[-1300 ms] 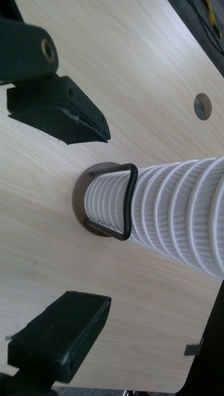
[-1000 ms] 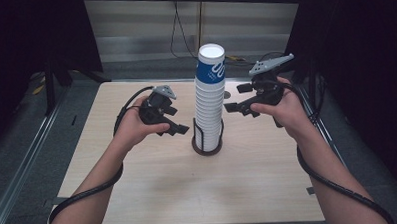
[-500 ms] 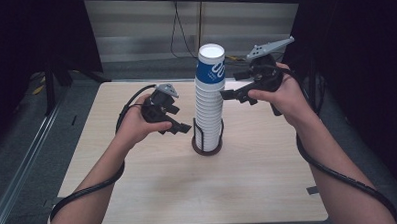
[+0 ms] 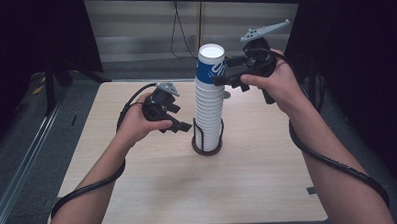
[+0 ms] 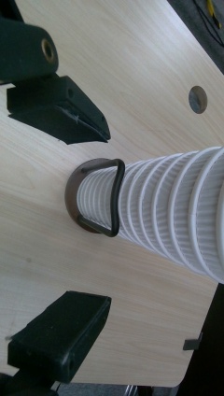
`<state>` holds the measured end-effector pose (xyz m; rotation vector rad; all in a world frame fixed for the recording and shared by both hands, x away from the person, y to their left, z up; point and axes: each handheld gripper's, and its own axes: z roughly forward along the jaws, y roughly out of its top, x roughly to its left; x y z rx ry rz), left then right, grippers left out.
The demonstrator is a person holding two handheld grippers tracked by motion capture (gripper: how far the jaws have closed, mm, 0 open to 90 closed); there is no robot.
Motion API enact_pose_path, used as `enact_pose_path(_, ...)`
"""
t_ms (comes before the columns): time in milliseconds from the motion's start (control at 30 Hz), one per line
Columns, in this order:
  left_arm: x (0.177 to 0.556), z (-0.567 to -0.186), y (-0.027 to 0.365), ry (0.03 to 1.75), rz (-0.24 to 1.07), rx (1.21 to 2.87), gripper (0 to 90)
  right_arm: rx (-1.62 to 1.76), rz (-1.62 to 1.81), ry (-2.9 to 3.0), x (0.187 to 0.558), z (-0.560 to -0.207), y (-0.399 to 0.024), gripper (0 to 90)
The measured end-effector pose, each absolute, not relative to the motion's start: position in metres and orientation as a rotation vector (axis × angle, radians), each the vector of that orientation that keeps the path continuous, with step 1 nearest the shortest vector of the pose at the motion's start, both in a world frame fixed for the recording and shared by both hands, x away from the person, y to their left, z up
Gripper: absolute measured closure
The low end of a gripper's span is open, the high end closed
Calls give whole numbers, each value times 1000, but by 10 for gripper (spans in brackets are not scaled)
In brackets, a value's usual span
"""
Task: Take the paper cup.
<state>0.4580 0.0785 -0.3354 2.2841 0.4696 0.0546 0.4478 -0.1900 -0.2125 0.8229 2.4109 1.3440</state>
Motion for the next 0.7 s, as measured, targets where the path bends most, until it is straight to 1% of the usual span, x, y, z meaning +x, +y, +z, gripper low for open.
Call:
enact_pose_path(200, 458, -334, 80, 469, 58, 2272, 165, 812, 1329, 2437, 455, -217, -175, 126)
enact_pose_path(533, 461, -332, 83, 483, 67, 2247, 163, 824, 1346, 2431, 462, -223, -167, 129)
enact_pose_path(600, 462, -331, 82, 471, 63, 2244, 163, 822, 1356, 2424, 463, -223, -166, 137)
enact_pose_path(700, 462, -328, 80, 466, 68, 2235, 162, 826, 1354, 2411, 463, -222, -166, 187)
